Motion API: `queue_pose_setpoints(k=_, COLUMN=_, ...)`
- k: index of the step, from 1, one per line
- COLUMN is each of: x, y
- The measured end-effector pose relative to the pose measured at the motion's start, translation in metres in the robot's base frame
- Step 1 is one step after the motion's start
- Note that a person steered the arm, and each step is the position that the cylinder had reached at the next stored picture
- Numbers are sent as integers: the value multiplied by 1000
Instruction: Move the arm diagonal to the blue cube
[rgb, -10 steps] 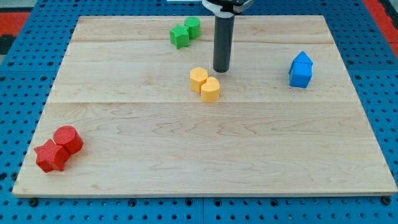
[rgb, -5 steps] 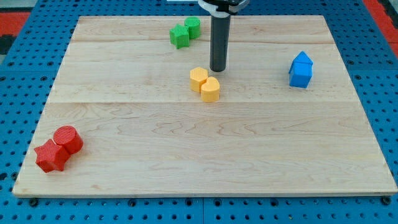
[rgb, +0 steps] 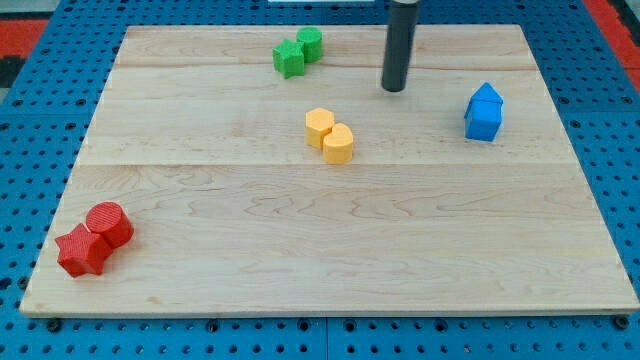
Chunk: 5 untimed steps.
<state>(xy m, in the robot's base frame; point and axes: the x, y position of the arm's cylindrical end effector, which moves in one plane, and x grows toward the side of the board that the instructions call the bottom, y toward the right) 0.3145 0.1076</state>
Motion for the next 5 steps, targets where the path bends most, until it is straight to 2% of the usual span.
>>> queue_pose_setpoints(k=1, x=-4, y=17)
queue_pose_setpoints(k=2, x=-43, y=20)
queue_pose_setpoints(k=3, x=-64, y=20)
queue_pose_setpoints(k=5, x=-75, y=18)
